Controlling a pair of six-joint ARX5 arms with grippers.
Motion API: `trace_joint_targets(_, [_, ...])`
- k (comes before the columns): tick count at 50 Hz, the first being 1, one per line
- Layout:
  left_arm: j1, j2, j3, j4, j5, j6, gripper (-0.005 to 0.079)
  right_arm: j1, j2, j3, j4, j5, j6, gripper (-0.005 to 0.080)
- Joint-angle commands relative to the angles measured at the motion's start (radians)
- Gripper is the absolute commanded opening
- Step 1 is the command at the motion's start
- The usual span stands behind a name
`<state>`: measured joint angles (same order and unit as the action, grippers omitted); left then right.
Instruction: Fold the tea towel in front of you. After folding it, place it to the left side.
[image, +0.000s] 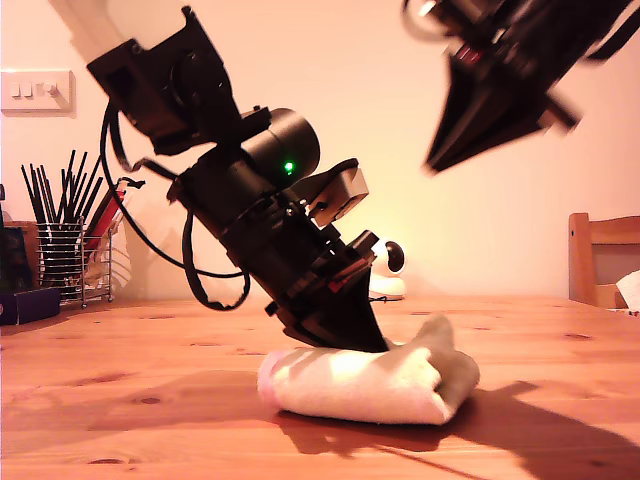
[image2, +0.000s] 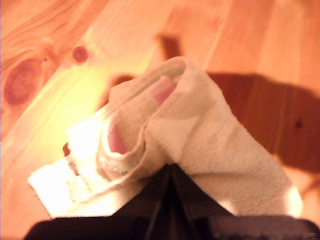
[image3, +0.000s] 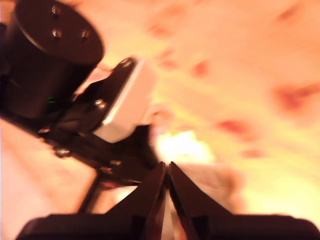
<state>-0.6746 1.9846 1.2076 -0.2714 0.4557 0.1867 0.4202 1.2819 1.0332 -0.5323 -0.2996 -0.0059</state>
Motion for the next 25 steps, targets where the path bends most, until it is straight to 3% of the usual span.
trace_joint_targets(1, [0.043,0.052,-0.043,-0.066,-0.066,0.005,-0.0022,-0.001,-0.022,0.017,-0.005,0.019,-0.024,-0.0012])
trace_joint_targets(13, [0.141,0.052,-0.043,-0.159,-0.185,0.032,-0.0022,-0.011,-0.072,0.017,-0.020,0.042,-0.048,-0.0012])
trace_joint_targets(25, [0.300,0.051,-0.043,-0.328,-0.340,0.050,-0.0022,-0.023,-0.079,0.018,-0.027,0.077,-0.086,-0.0012])
